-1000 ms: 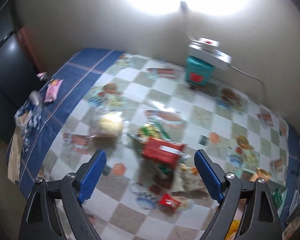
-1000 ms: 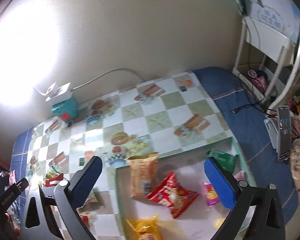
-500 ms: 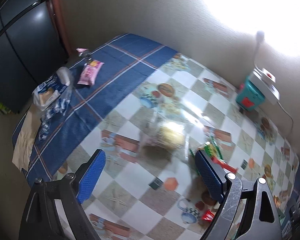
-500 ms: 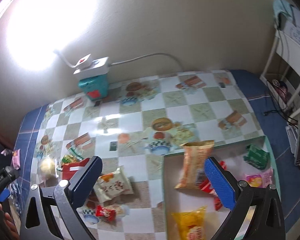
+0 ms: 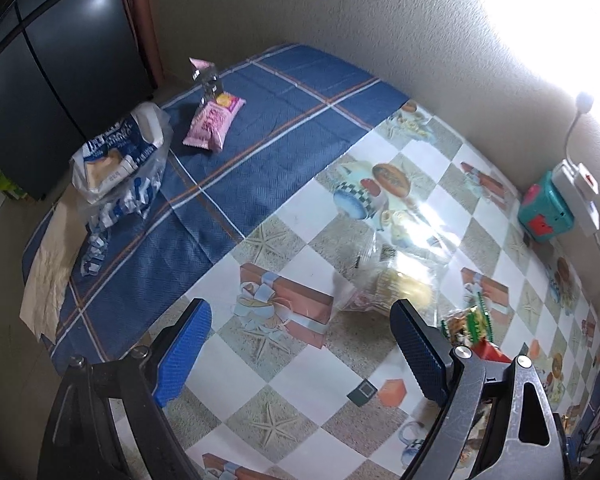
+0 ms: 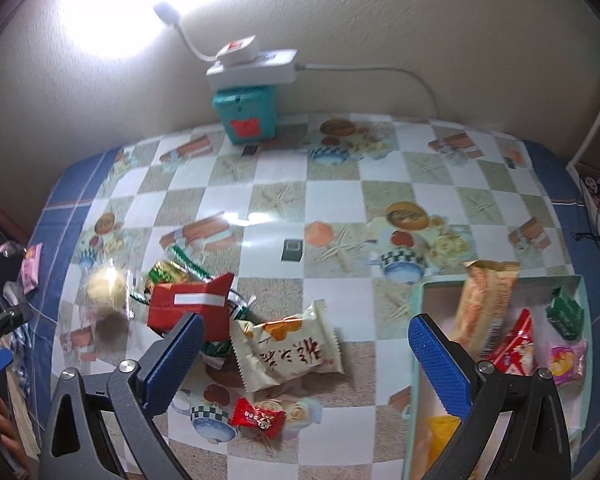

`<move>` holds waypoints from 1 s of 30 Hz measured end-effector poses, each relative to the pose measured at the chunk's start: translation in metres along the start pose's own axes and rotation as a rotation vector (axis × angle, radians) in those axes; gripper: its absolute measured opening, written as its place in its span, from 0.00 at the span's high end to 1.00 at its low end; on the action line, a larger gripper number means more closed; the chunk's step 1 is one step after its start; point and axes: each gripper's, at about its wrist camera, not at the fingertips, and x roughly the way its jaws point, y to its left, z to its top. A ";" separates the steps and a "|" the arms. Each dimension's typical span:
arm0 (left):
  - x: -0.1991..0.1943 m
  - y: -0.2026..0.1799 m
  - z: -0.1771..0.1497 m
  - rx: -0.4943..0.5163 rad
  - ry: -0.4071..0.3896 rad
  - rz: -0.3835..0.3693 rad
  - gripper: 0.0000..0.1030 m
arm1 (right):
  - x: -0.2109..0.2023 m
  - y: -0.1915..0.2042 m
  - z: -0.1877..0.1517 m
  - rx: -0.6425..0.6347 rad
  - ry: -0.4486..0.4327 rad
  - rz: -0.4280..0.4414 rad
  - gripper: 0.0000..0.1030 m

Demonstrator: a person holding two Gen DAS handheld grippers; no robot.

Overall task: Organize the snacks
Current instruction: 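Move both open tools back over the snack pile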

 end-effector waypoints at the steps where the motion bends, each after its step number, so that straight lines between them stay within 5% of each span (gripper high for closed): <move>1: 0.004 -0.001 0.000 0.002 0.008 -0.002 0.11 | 0.004 0.002 -0.001 -0.002 0.009 -0.001 0.00; 18: 0.035 -0.063 -0.023 0.149 0.110 -0.115 0.11 | 0.074 0.001 -0.021 -0.004 0.177 -0.032 0.00; 30: 0.037 -0.110 -0.042 0.246 0.146 -0.199 0.11 | 0.088 0.003 -0.022 -0.026 0.187 -0.024 0.00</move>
